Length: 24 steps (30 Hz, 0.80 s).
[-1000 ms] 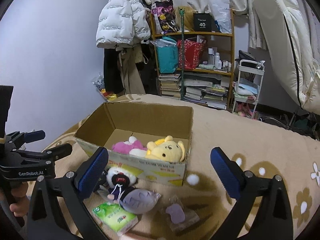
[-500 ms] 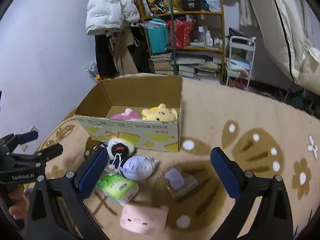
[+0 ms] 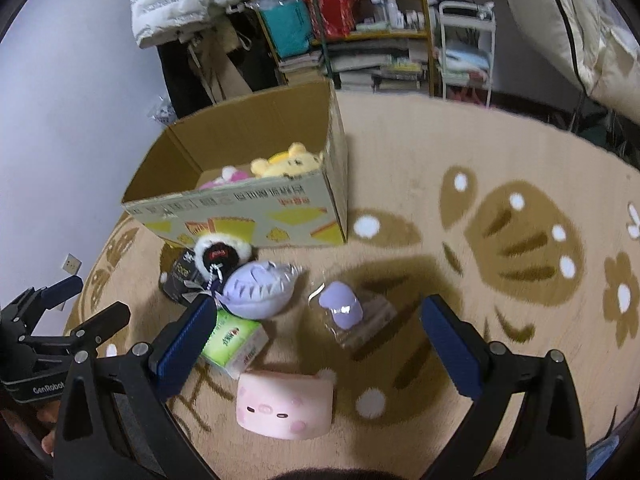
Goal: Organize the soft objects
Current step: 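Move both tools back down toward the remaining items beside the box, then grasp the green tissue pack with the left tool while the right tool grasps the pink marshmallow plush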
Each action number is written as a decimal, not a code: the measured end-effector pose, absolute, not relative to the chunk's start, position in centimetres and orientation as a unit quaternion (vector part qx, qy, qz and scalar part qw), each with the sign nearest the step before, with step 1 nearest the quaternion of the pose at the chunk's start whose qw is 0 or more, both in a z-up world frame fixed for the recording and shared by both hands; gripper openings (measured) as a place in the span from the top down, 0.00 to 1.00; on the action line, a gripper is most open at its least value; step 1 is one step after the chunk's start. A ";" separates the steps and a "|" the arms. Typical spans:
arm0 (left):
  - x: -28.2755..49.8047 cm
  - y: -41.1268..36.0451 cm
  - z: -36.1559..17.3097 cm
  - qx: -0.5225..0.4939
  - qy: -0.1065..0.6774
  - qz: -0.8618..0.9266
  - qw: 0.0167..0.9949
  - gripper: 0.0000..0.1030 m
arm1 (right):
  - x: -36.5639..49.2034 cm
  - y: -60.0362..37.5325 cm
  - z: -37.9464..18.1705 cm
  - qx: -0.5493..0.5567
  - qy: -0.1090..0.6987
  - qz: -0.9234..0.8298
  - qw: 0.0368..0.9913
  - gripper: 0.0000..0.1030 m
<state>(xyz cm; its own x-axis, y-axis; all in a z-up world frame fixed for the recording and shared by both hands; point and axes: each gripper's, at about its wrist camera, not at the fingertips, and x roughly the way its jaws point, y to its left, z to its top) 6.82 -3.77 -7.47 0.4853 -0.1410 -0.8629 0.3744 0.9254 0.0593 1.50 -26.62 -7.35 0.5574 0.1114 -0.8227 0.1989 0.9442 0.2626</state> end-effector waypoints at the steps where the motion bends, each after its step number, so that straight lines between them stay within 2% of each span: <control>1: 6.9 -4.1 -7.7 0.122 0.488 -0.156 0.850 0.05 | 1.6 -26.7 -7.7 0.170 0.478 -0.023 0.862 0.00; 11: 6.9 -6.8 -10.0 0.139 0.521 -0.198 0.818 0.05 | 2.3 -26.7 -10.3 0.191 0.537 -0.010 0.821 0.08; 23: 6.8 -9.9 -12.7 0.184 0.546 -0.221 0.787 0.05 | 2.7 -26.6 -13.2 0.220 0.585 0.006 0.781 0.09; 24: 6.8 -10.0 -12.9 0.186 0.549 -0.221 0.784 0.05 | 2.7 -26.6 -13.3 0.221 0.587 0.008 0.778 0.15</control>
<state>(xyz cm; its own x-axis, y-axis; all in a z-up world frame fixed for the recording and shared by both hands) 6.80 -10.04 -12.88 0.3000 -0.1420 -0.9433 0.5514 0.8328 0.0500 2.66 -26.57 -13.28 0.3100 0.2728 -0.9108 0.2475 0.9018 0.3543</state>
